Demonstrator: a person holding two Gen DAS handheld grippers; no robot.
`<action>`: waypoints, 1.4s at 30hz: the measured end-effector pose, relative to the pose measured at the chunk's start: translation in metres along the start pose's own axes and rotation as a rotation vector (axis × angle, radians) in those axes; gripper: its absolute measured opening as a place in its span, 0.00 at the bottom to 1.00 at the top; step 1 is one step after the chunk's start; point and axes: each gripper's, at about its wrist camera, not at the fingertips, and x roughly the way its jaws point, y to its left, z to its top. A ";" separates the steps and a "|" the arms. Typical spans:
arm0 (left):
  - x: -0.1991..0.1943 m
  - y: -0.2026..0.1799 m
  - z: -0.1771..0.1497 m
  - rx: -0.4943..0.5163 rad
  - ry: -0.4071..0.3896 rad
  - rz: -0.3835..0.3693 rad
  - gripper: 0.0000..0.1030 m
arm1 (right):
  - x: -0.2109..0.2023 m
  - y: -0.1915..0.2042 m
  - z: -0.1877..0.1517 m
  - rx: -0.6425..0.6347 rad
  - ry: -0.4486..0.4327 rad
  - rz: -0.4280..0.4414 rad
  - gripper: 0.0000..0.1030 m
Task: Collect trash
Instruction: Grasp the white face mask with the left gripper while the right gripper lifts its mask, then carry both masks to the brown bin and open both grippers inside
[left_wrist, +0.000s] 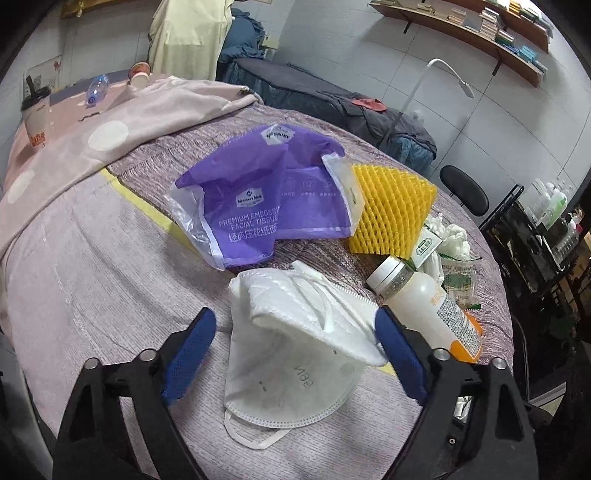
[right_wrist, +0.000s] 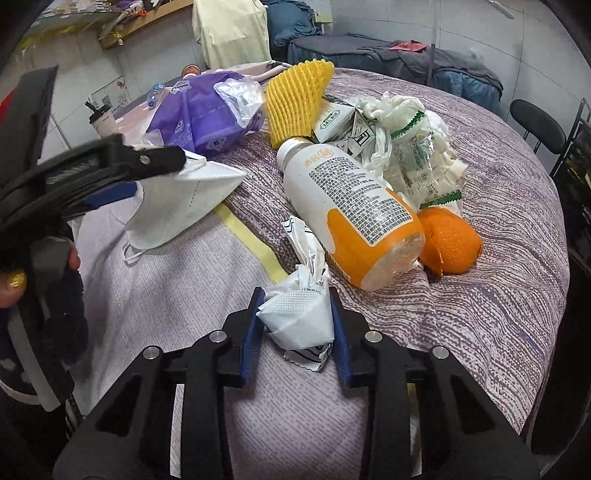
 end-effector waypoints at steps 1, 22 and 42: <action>0.004 0.003 -0.001 -0.021 0.021 -0.012 0.65 | 0.000 -0.001 0.000 0.005 -0.004 0.004 0.32; -0.054 -0.008 -0.029 0.039 -0.111 -0.060 0.23 | -0.050 -0.016 -0.029 0.073 -0.170 0.085 0.31; -0.069 -0.148 -0.057 0.361 -0.123 -0.332 0.23 | -0.136 -0.142 -0.082 0.372 -0.354 -0.190 0.31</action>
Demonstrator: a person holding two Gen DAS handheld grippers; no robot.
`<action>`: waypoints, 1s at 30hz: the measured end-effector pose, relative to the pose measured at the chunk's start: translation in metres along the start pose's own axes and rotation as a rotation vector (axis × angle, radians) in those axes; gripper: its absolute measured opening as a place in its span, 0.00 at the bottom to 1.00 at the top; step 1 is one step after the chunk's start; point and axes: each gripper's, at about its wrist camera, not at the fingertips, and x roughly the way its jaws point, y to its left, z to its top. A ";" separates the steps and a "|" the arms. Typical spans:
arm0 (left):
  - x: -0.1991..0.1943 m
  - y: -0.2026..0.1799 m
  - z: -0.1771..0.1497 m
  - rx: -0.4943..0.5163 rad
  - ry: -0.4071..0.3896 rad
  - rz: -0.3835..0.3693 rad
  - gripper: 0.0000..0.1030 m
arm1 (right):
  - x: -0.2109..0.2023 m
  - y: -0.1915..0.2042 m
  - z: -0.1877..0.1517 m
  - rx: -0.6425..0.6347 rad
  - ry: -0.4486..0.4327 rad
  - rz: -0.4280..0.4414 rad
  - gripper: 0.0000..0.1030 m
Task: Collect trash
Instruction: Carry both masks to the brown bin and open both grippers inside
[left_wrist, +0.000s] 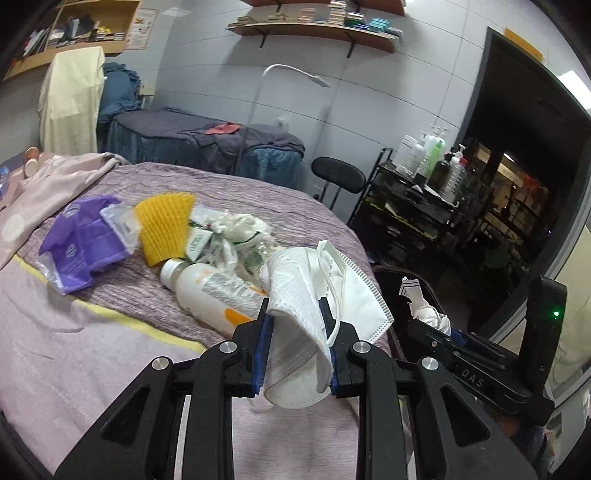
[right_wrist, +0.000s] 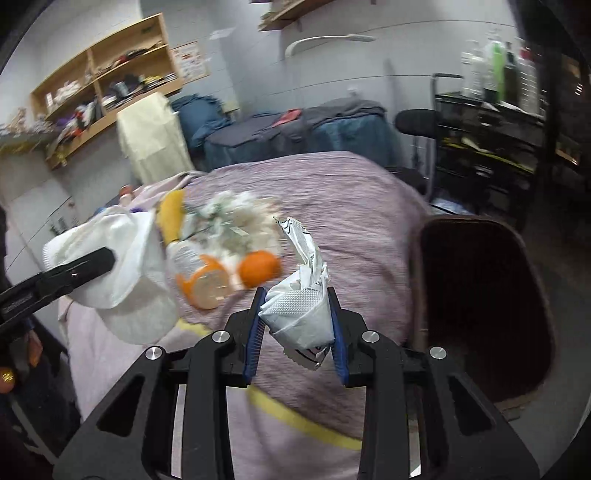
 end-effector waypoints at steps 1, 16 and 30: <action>0.004 -0.007 0.002 0.016 0.002 -0.016 0.23 | 0.000 -0.009 0.000 0.016 -0.002 -0.022 0.31; 0.063 -0.088 0.001 0.148 0.130 -0.200 0.23 | 0.041 -0.140 -0.009 0.235 0.077 -0.275 0.31; 0.105 -0.126 -0.010 0.196 0.249 -0.246 0.23 | 0.060 -0.167 -0.034 0.315 0.090 -0.367 0.70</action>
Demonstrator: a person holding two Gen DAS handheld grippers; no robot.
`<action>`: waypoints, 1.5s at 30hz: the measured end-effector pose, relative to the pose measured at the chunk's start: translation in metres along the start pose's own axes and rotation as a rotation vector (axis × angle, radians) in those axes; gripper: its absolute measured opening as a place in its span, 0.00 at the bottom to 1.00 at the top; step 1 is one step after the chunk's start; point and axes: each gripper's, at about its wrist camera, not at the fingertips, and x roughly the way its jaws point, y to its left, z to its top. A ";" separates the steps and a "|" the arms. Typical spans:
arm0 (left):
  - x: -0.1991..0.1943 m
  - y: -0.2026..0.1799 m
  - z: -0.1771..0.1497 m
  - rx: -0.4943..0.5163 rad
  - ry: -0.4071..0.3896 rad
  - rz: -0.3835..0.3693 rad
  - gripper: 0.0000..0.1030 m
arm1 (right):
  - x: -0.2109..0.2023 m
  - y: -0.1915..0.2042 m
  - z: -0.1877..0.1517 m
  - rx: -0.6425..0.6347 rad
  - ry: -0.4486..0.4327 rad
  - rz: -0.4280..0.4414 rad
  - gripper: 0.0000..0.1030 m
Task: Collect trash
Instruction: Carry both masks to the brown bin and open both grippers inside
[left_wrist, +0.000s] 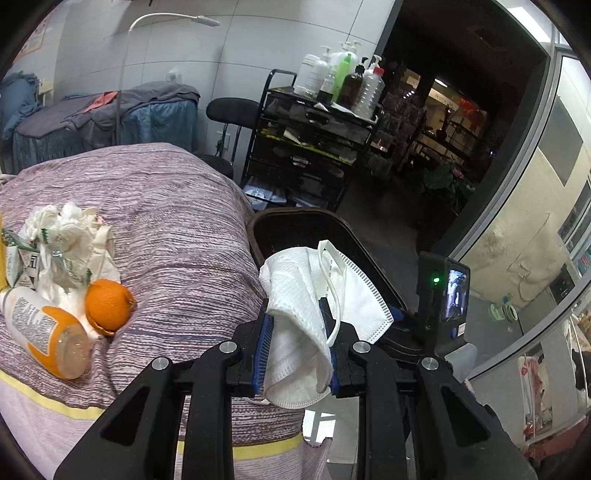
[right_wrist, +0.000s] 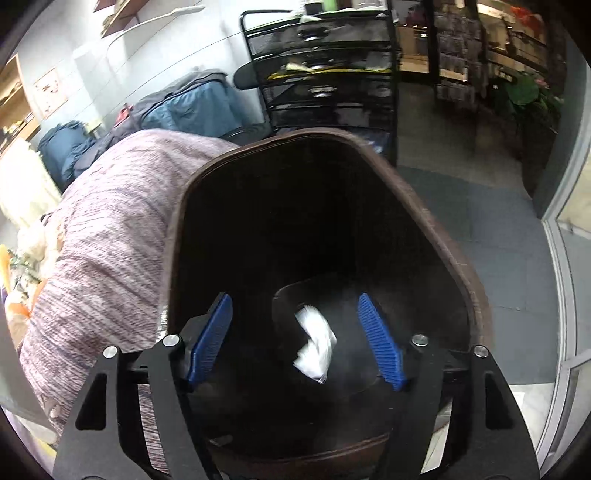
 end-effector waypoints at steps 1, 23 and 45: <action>0.002 0.000 0.001 0.001 0.006 -0.002 0.23 | -0.004 -0.004 0.000 0.008 -0.012 -0.007 0.70; 0.085 -0.045 0.025 0.074 0.151 -0.027 0.23 | -0.066 -0.100 0.007 0.236 -0.178 -0.176 0.80; 0.098 -0.045 0.023 0.129 0.138 0.042 0.85 | -0.071 -0.095 0.007 0.233 -0.187 -0.144 0.85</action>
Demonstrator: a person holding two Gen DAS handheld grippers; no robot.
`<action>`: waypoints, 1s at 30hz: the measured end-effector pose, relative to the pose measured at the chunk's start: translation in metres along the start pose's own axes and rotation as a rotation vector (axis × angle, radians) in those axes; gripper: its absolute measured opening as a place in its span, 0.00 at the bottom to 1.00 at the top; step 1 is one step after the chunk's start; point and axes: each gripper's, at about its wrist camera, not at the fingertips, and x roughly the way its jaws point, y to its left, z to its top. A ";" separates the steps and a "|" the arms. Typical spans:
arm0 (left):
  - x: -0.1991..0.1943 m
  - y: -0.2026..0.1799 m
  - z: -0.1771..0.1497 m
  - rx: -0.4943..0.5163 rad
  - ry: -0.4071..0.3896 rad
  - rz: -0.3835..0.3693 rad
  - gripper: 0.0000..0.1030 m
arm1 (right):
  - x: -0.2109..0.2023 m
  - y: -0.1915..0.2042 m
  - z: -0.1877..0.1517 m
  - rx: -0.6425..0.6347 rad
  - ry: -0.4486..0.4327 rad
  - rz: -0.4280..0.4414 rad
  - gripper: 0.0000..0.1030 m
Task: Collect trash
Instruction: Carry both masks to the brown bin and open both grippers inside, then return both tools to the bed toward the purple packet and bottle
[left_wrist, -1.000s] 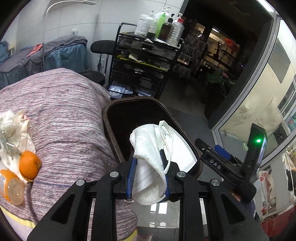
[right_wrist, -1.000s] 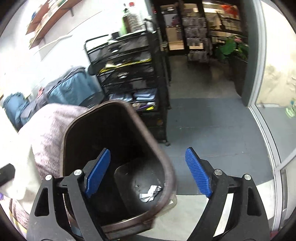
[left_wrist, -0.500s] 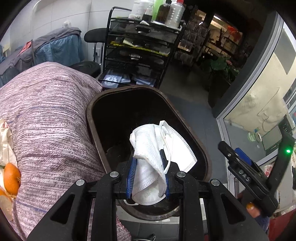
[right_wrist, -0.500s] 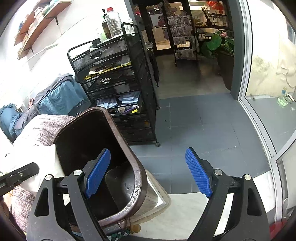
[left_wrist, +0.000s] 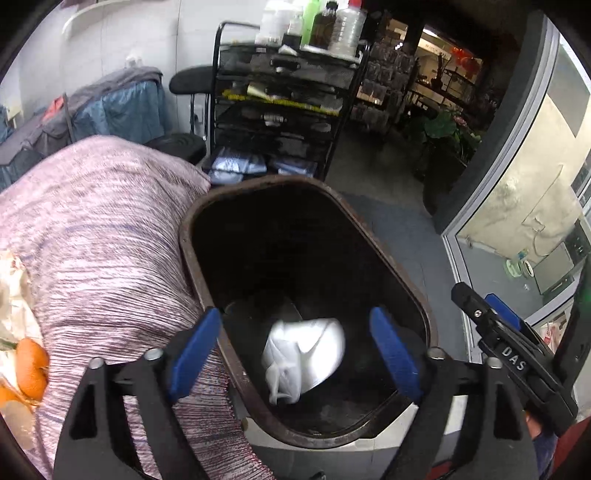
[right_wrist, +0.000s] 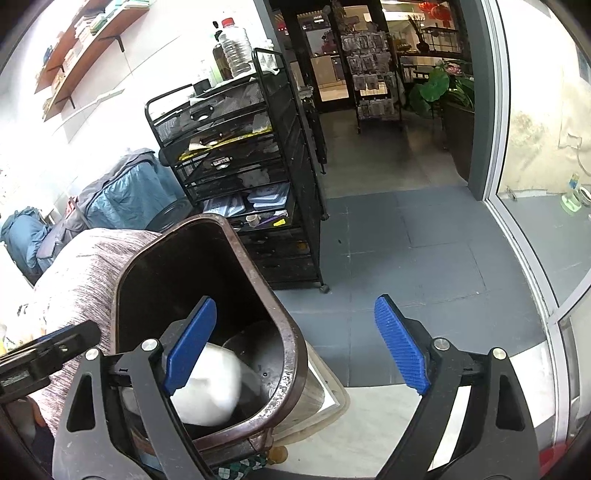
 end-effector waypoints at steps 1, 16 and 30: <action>-0.004 -0.001 0.000 0.007 -0.012 0.004 0.86 | 0.000 0.002 0.000 -0.003 0.000 0.004 0.86; -0.073 0.017 -0.021 -0.001 -0.161 0.040 0.94 | -0.017 0.051 -0.008 -0.093 0.019 0.173 0.87; -0.150 0.115 -0.075 -0.149 -0.268 0.226 0.94 | -0.045 0.196 -0.048 -0.420 0.169 0.584 0.87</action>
